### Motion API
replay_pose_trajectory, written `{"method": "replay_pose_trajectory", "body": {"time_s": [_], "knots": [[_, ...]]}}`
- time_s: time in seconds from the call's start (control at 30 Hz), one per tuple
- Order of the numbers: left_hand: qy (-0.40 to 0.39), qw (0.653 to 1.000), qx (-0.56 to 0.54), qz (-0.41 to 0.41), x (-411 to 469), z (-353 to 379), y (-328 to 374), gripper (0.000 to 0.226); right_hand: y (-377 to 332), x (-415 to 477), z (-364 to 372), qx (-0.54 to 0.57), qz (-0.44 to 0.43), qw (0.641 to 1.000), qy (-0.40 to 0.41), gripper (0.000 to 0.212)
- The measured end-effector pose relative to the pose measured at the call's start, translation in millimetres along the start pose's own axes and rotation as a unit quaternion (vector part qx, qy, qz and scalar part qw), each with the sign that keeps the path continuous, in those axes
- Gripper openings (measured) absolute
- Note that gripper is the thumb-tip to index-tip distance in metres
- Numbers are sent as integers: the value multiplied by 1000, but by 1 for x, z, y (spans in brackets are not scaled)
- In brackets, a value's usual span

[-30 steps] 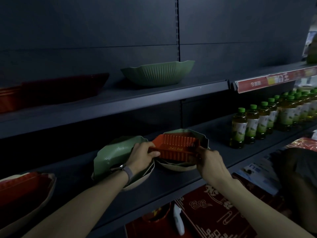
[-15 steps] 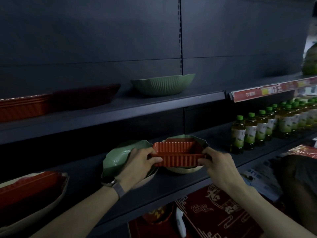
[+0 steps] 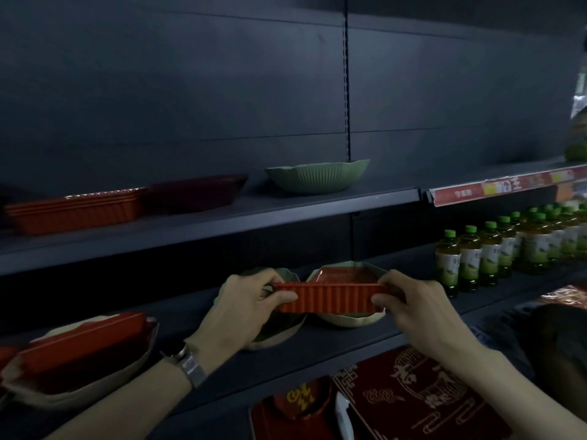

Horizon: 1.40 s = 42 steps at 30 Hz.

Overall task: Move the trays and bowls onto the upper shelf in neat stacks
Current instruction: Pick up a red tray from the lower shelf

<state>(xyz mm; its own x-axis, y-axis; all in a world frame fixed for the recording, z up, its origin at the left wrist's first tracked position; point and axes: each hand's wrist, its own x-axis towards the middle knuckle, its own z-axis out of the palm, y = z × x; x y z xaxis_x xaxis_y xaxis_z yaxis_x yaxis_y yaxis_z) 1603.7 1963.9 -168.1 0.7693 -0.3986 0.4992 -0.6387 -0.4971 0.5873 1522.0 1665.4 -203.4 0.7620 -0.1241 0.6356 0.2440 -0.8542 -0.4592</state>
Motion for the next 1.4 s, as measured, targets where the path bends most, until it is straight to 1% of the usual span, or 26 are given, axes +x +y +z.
{"method": "replay_pose_trajectory", "body": {"time_s": [0.2, 0.4, 0.53, 0.7, 0.9, 1.03, 1.17, 1.27, 1.4], "knots": [[27, 1000, 4, 3, -20, -35, 27, 12, -39, -4, -23, 41, -22, 999, 11, 11], [106, 993, 9, 41, -47, -78, 55, 13, -93, -3, -50, 69, -58, 995, 30, 10], [162, 983, 44, 78, -64, -116, 74, 13, -130, 6, -65, 75, -90, 992, 54, 7], [227, 966, 87, 93, -81, -168, 97, 16, -176, 21, -78, 97, -133, 984, 72, 5], [273, 949, 122, 101, -98, -225, 115, 15, -229, 44, -83, 130, -195, 968, 84, 6], [309, 936, 141, 93, -102, -252, 115, 17, -256, 65, -74, 144, -218, 960, 99, 6], [338, 927, 143, 73, -99, -275, 100, 17, -280, 88, -51, 160, -237, 952, 111, 7], [345, 924, 155, 62, -93, -293, 84, 17, -296, 104, -33, 165, -251, 947, 114, 8], [355, 914, 183, 74, -86, -323, 68, 16, -320, 126, -14, 183, -274, 937, 118, 7]]}}
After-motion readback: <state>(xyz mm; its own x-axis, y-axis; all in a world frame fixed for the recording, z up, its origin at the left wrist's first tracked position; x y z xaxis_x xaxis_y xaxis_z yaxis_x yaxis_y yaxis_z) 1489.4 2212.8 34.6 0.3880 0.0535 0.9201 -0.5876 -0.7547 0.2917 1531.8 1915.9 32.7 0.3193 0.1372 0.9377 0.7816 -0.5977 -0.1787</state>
